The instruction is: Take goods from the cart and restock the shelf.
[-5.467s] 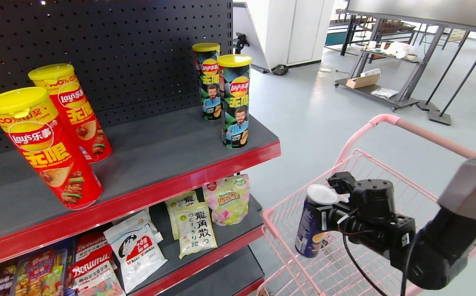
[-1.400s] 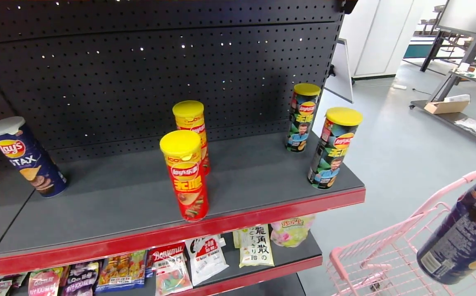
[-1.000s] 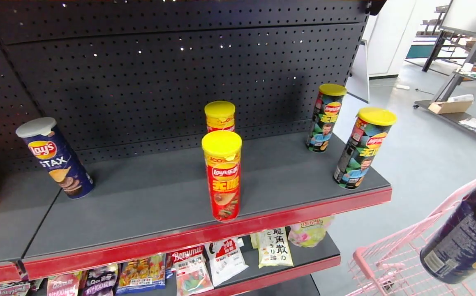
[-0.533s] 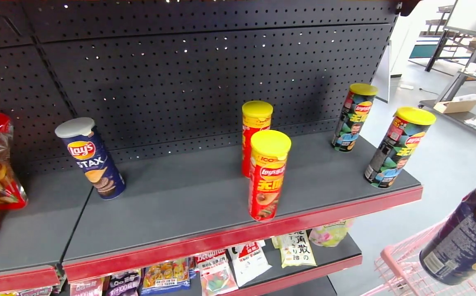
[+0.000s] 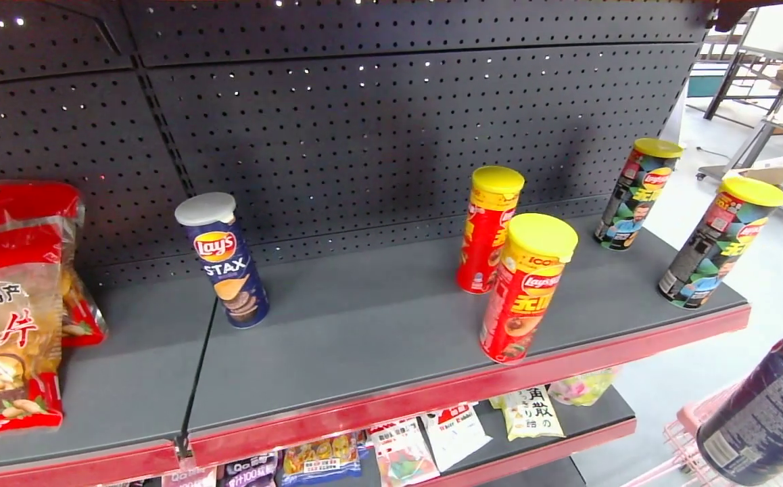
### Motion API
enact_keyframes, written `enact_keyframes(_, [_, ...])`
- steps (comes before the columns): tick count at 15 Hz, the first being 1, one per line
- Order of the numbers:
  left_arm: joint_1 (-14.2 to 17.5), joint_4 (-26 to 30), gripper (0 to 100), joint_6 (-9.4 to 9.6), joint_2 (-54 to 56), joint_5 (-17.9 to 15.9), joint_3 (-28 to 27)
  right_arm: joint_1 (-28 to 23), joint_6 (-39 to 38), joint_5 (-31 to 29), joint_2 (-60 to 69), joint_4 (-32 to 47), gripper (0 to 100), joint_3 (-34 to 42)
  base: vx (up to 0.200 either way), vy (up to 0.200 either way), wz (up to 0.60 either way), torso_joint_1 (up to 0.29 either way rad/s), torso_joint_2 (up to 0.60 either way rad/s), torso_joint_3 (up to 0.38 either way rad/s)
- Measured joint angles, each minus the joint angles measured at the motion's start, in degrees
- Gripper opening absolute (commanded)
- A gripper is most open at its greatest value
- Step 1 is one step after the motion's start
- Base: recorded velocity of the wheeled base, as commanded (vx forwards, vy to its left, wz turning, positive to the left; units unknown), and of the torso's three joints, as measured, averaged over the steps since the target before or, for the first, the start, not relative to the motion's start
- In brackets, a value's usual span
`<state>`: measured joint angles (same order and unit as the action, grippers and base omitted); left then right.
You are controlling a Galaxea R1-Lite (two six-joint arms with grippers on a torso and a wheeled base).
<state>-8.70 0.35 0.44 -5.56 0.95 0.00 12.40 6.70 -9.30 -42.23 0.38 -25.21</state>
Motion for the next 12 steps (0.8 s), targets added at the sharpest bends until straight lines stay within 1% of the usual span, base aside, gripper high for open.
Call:
enact_keyframes(5, [0.02,0.02,100,-0.01,0.0,-0.16,0.0,-0.02,0.33,-0.38,7.83,0.44,0,4.51,0.0,0.0,0.0,0.0,0.0,0.0])
enact_keyframes(9, [-1.0,-0.02,100,0.24,-1.94,-0.09,0.0,0.0,1.74,-0.41,16.74,0.44,0,9.03,0.0,0.0,0.0,0.0,0.0,0.0])
enact_keyframes(12, [-1.07,-0.04,100,0.4,-3.75,0.02,0.0,0.33,1.94,1.29,21.39,0.35,0,11.57,0.0,0.0,0.0,0.0,0.0,0.0])
